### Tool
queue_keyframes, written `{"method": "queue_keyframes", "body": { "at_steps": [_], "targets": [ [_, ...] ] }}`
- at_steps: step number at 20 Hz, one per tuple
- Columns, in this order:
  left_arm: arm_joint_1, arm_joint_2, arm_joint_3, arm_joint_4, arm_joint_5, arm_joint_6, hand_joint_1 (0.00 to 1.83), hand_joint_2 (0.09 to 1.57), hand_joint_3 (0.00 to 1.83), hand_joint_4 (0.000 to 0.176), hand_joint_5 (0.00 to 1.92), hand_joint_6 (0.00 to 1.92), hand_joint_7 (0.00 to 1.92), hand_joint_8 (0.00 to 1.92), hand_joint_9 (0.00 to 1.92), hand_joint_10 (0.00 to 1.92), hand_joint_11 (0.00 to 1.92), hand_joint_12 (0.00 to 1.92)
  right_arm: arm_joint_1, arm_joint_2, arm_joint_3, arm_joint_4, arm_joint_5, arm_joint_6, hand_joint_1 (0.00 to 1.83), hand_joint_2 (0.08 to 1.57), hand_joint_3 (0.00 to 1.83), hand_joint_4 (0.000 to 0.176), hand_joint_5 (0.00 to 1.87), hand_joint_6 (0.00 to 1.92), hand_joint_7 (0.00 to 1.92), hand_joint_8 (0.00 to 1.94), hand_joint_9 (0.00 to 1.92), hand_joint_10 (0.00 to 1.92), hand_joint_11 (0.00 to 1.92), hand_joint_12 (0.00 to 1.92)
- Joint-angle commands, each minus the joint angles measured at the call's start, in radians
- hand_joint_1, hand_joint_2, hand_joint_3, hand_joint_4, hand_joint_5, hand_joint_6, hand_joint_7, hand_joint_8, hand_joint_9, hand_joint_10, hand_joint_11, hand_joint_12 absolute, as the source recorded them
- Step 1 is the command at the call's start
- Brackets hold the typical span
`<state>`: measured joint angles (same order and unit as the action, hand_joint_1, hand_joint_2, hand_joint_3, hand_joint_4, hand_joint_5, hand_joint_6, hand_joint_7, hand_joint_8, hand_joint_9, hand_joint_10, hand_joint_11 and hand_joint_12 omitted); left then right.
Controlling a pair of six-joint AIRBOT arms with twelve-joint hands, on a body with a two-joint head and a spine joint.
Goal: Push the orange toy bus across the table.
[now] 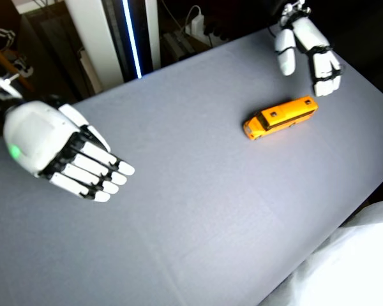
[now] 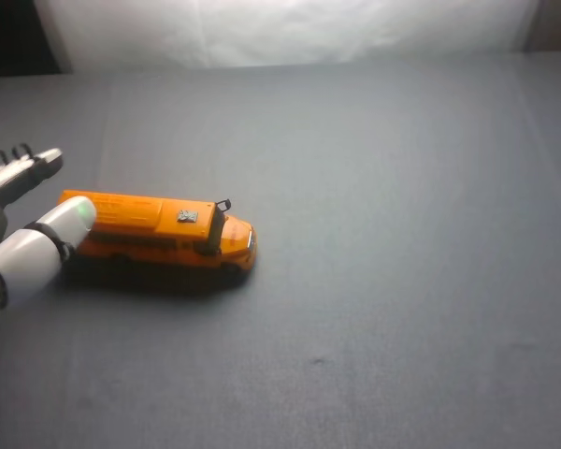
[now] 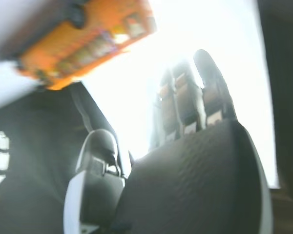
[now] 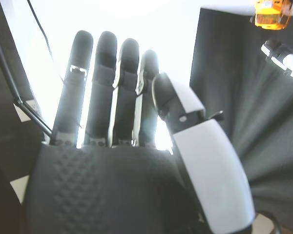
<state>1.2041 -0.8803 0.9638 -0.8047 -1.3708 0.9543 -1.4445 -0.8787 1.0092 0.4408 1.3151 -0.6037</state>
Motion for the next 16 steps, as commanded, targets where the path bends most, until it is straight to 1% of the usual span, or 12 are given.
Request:
{"method": "queue_keyframes", "body": {
  "at_steps": [1, 3, 4, 5, 6, 7, 9, 10, 12, 13, 15, 16],
  "targets": [
    [-0.003, -0.010, 0.007, 0.030, -0.116, -0.019, 0.00, 1.37, 0.00, 0.071, 0.35, 0.00, 0.38, 0.00, 0.34, 0.00, 0.10, 0.31, 0.003, 0.000, 0.005, 0.010, 0.121, 0.008, 0.85, 1.48, 0.00, 0.000, 0.70, 0.00, 0.76, 0.00, 0.74, 0.00, 0.50, 0.45],
    [-0.003, -0.024, 0.019, 0.008, -0.117, -0.041, 0.00, 1.40, 0.01, 0.070, 0.35, 0.00, 0.37, 0.00, 0.34, 0.00, 0.10, 0.30, 0.003, 0.000, 0.005, 0.010, 0.121, 0.008, 0.86, 1.47, 0.00, 0.000, 0.70, 0.00, 0.76, 0.00, 0.74, 0.00, 0.55, 0.36],
    [-0.002, -0.032, 0.025, 0.002, -0.107, -0.048, 0.00, 1.40, 0.01, 0.070, 0.35, 0.00, 0.37, 0.00, 0.34, 0.00, 0.10, 0.30, 0.003, 0.000, 0.005, 0.010, 0.121, 0.008, 0.86, 1.47, 0.00, 0.000, 0.70, 0.00, 0.76, 0.00, 0.74, 0.00, 0.55, 0.35],
    [-0.002, -0.038, 0.030, 0.002, -0.093, -0.052, 0.00, 1.37, 0.00, 0.072, 0.34, 0.00, 0.38, 0.00, 0.35, 0.01, 0.10, 0.30, 0.003, 0.000, 0.005, 0.010, 0.121, 0.009, 0.86, 1.47, 0.00, 0.000, 0.69, 0.00, 0.76, 0.00, 0.73, 0.00, 0.53, 0.34],
    [-0.002, -0.043, 0.033, 0.006, -0.077, -0.052, 0.00, 1.37, 0.00, 0.064, 0.34, 0.00, 0.39, 0.00, 0.37, 0.00, 0.14, 0.24, 0.003, 0.000, 0.005, 0.010, 0.121, 0.009, 0.83, 1.47, 0.00, 0.000, 0.69, 0.00, 0.76, 0.00, 0.73, 0.00, 0.53, 0.33],
    [-0.001, -0.046, 0.035, 0.010, -0.068, -0.052, 0.00, 1.37, 0.00, 0.068, 0.38, 0.00, 0.42, 0.00, 0.40, 0.00, 0.19, 0.22, 0.003, 0.000, 0.005, 0.010, 0.121, 0.009, 0.85, 1.47, 0.00, 0.000, 0.69, 0.00, 0.76, 0.00, 0.73, 0.00, 0.53, 0.33],
    [-0.001, -0.050, 0.037, 0.016, -0.057, -0.052, 0.00, 1.37, 0.00, 0.069, 0.39, 0.00, 0.43, 0.00, 0.41, 0.00, 0.20, 0.22, 0.003, -0.001, 0.006, 0.010, 0.121, 0.010, 0.86, 1.47, 0.00, 0.000, 0.69, 0.00, 0.76, 0.00, 0.73, 0.00, 0.53, 0.33],
    [-0.001, -0.052, 0.036, 0.020, -0.052, -0.052, 0.00, 1.35, 0.00, 0.083, 0.40, 0.00, 0.45, 0.00, 0.45, 0.00, 0.25, 0.20, 0.003, -0.001, 0.006, 0.010, 0.121, 0.010, 0.84, 1.48, 0.00, 0.000, 0.69, 0.00, 0.76, 0.00, 0.73, 0.00, 0.53, 0.32],
    [-0.001, -0.056, 0.034, 0.029, -0.044, -0.052, 0.00, 1.35, 0.00, 0.086, 0.40, 0.00, 0.46, 0.00, 0.45, 0.00, 0.26, 0.19, 0.003, -0.001, 0.005, 0.010, 0.121, 0.010, 0.83, 1.48, 0.00, 0.000, 0.69, 0.00, 0.76, 0.00, 0.73, 0.00, 0.53, 0.33],
    [0.000, -0.059, 0.034, 0.033, -0.041, -0.052, 0.00, 1.34, 0.01, 0.076, 0.38, 0.00, 0.43, 0.00, 0.44, 0.00, 0.17, 0.34, 0.003, -0.001, 0.005, 0.010, 0.121, 0.010, 0.87, 1.48, 0.00, 0.000, 0.70, 0.00, 0.76, 0.00, 0.73, 0.00, 0.53, 0.33],
    [0.001, -0.064, 0.033, 0.048, -0.036, -0.052, 0.00, 1.34, 0.00, 0.072, 0.38, 0.00, 0.43, 0.00, 0.44, 0.00, 0.02, 0.68, 0.003, -0.001, 0.005, 0.011, 0.121, 0.010, 0.88, 1.48, 0.00, 0.000, 0.70, 0.00, 0.76, 0.00, 0.73, 0.00, 0.53, 0.33],
    [0.001, -0.064, 0.032, 0.055, -0.035, -0.052, 0.00, 1.33, 0.00, 0.063, 0.40, 0.00, 0.43, 0.00, 0.45, 0.00, 0.00, 0.78, 0.003, -0.001, 0.005, 0.011, 0.121, 0.010, 0.89, 1.48, 0.00, 0.000, 0.70, 0.00, 0.76, 0.00, 0.73, 0.00, 0.53, 0.34]
  ]
}}
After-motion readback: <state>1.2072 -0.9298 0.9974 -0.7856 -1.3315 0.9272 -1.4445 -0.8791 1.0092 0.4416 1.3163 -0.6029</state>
